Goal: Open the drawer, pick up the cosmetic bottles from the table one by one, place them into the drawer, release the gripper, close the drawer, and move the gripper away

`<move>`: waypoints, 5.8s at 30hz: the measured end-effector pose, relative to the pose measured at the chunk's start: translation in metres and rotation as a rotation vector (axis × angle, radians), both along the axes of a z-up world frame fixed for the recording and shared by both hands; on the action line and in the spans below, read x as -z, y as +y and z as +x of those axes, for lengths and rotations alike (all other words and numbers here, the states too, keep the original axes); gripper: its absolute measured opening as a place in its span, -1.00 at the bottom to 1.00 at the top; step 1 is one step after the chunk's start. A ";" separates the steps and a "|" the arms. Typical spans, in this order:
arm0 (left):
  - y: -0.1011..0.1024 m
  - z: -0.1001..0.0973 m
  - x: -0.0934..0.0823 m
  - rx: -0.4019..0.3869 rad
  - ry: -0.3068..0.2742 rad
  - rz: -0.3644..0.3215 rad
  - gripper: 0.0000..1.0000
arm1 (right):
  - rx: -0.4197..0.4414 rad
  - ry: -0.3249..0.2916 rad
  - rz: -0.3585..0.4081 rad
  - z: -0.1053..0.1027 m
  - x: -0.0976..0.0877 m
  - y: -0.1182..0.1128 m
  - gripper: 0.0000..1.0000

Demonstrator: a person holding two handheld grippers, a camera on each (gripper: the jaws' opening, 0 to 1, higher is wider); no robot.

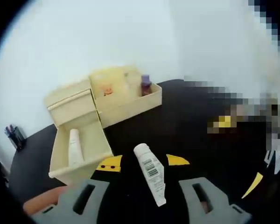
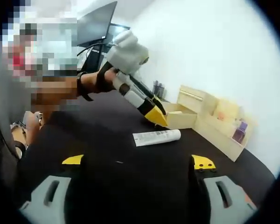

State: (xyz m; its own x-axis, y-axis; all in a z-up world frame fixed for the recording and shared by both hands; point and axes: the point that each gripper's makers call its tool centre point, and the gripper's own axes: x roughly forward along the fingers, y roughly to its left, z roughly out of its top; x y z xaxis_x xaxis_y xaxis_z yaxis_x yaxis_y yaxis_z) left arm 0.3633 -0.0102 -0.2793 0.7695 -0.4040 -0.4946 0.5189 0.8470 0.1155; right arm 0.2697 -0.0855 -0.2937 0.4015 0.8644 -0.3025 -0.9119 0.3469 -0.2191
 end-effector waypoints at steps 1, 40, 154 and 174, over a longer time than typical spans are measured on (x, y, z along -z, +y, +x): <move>-0.002 -0.001 0.001 0.002 0.002 -0.001 -0.43 | 0.001 -0.001 0.000 0.000 0.000 0.000 0.69; -0.035 -0.012 0.029 0.047 0.080 -0.034 -0.36 | -0.004 -0.008 0.002 -0.003 0.000 0.002 0.68; -0.055 -0.007 0.036 0.231 -0.023 0.071 -0.48 | -0.008 0.172 0.294 0.008 -0.035 -0.009 0.41; -0.054 -0.021 0.014 0.268 -0.045 -0.104 -0.61 | -0.026 0.197 0.488 0.009 -0.066 -0.022 0.24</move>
